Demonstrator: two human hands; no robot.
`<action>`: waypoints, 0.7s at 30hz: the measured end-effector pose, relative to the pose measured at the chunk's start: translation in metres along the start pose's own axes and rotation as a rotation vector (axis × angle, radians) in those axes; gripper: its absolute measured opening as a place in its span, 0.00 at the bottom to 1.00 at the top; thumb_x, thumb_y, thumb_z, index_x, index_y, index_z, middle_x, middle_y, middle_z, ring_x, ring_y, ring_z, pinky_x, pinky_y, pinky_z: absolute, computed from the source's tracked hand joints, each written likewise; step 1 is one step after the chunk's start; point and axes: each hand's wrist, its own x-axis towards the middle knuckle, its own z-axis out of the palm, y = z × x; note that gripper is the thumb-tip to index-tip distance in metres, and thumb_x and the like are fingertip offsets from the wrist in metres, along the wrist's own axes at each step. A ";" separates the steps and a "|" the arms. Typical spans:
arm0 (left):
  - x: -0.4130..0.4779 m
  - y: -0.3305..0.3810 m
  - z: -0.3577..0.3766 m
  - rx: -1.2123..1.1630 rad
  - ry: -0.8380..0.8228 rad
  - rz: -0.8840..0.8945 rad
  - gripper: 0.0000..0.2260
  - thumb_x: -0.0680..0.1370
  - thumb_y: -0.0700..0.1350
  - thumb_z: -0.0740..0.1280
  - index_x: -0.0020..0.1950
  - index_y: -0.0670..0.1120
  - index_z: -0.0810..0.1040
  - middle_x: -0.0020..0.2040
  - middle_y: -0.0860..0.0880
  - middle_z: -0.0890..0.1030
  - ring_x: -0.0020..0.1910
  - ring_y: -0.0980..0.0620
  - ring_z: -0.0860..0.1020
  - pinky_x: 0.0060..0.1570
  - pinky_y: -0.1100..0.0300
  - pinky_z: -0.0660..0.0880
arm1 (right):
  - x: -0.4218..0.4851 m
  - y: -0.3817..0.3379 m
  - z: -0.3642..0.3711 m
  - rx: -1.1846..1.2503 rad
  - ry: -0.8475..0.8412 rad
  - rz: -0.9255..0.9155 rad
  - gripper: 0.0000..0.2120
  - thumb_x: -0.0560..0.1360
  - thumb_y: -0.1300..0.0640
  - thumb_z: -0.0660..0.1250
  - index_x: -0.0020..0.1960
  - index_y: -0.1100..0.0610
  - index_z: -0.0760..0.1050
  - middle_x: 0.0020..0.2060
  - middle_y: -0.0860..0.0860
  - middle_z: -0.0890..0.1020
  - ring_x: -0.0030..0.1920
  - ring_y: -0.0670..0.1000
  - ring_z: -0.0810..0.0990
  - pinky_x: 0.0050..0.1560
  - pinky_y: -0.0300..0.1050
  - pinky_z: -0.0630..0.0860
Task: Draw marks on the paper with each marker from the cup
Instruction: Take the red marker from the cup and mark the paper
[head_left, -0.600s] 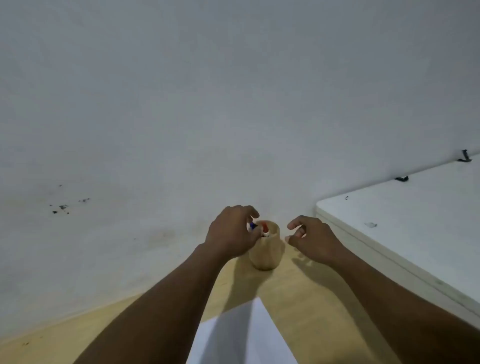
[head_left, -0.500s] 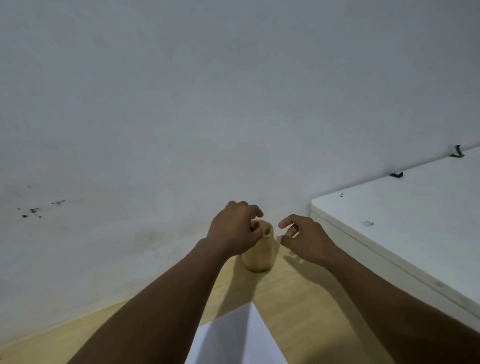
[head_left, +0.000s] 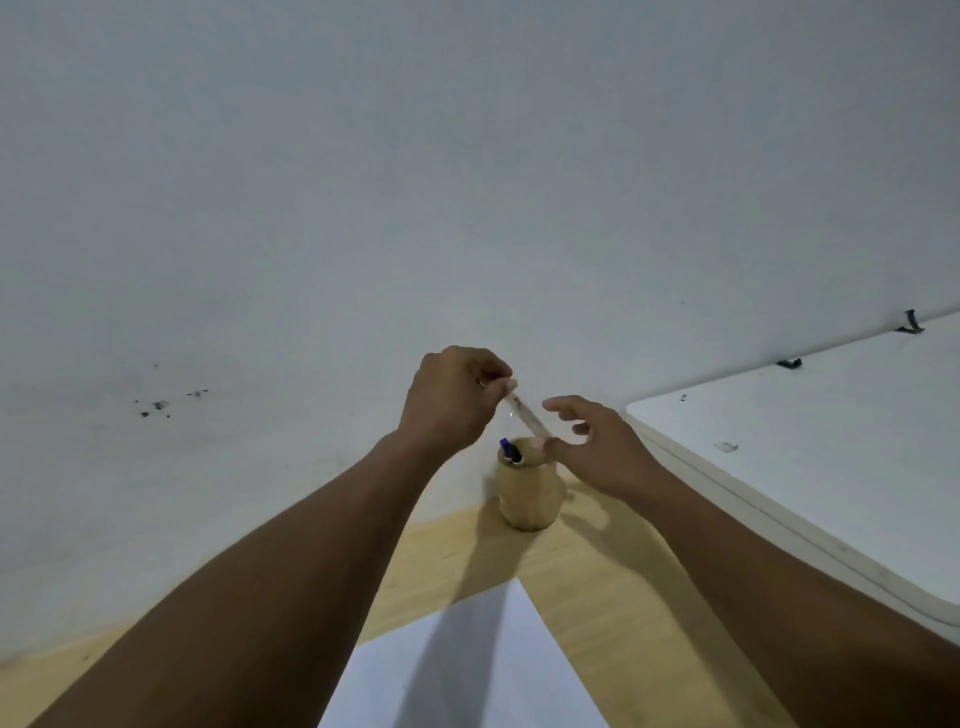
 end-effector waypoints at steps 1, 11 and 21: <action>-0.005 0.006 -0.015 -0.042 0.023 -0.021 0.07 0.76 0.48 0.74 0.50 0.47 0.88 0.42 0.52 0.88 0.41 0.57 0.84 0.44 0.67 0.77 | -0.006 -0.014 0.000 0.010 0.002 -0.029 0.23 0.74 0.48 0.74 0.67 0.46 0.77 0.62 0.46 0.77 0.55 0.45 0.77 0.51 0.38 0.71; -0.122 -0.024 -0.133 -0.429 0.091 -0.387 0.16 0.77 0.54 0.74 0.41 0.41 0.86 0.35 0.45 0.85 0.33 0.52 0.80 0.39 0.56 0.75 | -0.081 -0.111 0.039 0.571 -0.438 0.071 0.12 0.77 0.53 0.72 0.56 0.59 0.82 0.39 0.55 0.85 0.39 0.53 0.86 0.38 0.43 0.77; -0.229 -0.109 -0.121 -0.833 0.186 -0.825 0.14 0.78 0.48 0.73 0.36 0.42 0.79 0.30 0.47 0.74 0.27 0.51 0.73 0.34 0.58 0.74 | -0.124 -0.109 0.186 0.845 -0.537 0.355 0.09 0.77 0.53 0.71 0.51 0.59 0.80 0.33 0.56 0.81 0.29 0.51 0.79 0.30 0.41 0.70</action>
